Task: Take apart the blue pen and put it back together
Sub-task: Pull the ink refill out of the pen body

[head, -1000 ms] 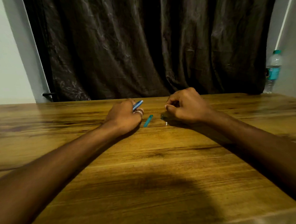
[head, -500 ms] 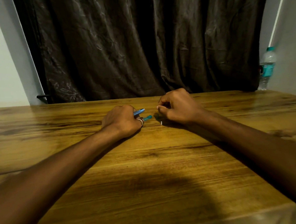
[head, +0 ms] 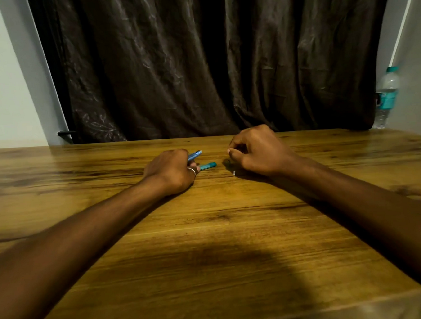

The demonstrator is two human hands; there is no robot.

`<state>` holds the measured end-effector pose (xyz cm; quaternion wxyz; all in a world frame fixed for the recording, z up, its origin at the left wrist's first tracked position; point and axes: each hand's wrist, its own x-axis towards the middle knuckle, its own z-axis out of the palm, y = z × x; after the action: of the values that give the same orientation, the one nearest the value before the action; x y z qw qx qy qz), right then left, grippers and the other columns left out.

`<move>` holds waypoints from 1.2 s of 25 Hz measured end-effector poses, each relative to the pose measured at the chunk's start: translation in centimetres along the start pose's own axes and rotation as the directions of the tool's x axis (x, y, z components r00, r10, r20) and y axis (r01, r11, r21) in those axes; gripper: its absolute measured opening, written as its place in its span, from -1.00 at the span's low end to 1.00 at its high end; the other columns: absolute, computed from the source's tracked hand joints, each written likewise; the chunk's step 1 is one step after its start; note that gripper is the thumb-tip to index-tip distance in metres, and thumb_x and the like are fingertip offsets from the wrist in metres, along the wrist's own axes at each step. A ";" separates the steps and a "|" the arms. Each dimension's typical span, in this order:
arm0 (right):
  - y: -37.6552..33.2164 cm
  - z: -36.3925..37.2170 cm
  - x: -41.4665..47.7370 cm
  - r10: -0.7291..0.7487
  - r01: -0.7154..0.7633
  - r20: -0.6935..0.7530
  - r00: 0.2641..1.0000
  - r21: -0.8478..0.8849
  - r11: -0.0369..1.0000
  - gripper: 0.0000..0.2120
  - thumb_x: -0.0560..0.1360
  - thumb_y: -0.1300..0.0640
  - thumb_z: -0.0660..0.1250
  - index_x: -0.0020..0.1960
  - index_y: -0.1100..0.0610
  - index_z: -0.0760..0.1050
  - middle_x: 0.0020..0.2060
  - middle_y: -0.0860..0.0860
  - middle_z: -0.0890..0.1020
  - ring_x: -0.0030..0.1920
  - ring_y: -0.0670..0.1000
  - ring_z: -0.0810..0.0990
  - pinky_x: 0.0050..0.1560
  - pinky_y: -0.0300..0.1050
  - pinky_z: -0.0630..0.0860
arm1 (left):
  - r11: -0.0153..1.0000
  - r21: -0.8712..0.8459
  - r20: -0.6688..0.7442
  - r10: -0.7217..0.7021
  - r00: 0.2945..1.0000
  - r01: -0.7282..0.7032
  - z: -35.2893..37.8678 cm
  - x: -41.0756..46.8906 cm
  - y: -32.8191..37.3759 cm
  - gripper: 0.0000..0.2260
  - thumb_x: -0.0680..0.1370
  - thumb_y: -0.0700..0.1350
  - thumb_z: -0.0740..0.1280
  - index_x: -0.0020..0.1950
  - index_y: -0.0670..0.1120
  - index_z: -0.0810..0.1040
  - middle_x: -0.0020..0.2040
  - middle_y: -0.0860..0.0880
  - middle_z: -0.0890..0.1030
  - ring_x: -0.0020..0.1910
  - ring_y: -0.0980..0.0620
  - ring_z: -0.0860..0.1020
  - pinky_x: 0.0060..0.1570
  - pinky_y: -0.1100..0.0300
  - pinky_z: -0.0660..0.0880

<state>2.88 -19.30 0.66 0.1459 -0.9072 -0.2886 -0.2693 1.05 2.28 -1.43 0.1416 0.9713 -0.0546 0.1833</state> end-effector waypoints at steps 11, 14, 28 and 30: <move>-1.1 1.3 0.6 0.262 -0.225 -0.118 0.958 0.262 0.938 -0.89 0.53 0.07 0.40 -0.13 -0.01 0.69 -0.29 -0.18 0.66 -0.25 -0.29 0.58 -0.24 -0.33 0.45 | 0.897 -0.442 0.075 0.033 0.997 0.004 -1.3 0.5 -1.3 -0.88 0.59 -0.03 0.37 0.08 -0.02 0.64 -0.06 0.04 0.63 -0.02 0.06 0.59 -0.04 0.16 0.46; -1.2 2.1 0.7 0.352 -0.274 -0.079 0.933 0.479 0.834 -0.90 0.50 0.09 0.44 -0.19 0.00 0.69 -0.42 -0.17 0.65 -0.37 -0.28 0.57 -0.23 -0.30 0.47 | 0.852 -0.520 0.022 0.080 0.997 -0.057 -1.4 0.5 -1.5 -0.89 0.59 -0.08 0.37 0.08 -0.03 0.65 -0.08 0.06 0.65 -0.03 0.08 0.59 0.06 0.16 0.48; -2.1 1.4 0.4 0.353 -0.272 -0.013 0.936 0.609 0.745 -0.94 0.51 0.19 0.43 -0.09 0.11 0.69 -0.19 0.18 0.73 -0.26 -0.04 0.59 -0.17 -0.08 0.53 | 0.842 -0.513 -0.050 0.164 0.985 -0.166 -1.3 0.7 -1.6 -0.87 0.58 -0.02 0.36 0.06 -0.02 0.64 -0.14 0.03 0.64 -0.13 0.07 0.58 -0.05 0.07 0.51; -2.0 1.6 0.8 0.337 -0.262 -0.026 0.941 0.574 0.776 -0.92 0.52 0.18 0.42 -0.12 0.07 0.68 -0.23 0.12 0.73 -0.26 -0.08 0.59 -0.17 -0.12 0.52 | 0.844 -0.514 -0.042 0.154 0.987 -0.154 -1.6 0.6 -1.4 -0.87 0.59 -0.04 0.36 0.08 -0.03 0.64 -0.14 0.06 0.63 -0.13 0.12 0.57 -0.12 0.20 0.46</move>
<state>2.83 -16.67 0.02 0.4657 -0.8386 -0.1969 -0.2027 1.24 4.09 -0.11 0.3813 0.8903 -0.1795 0.1725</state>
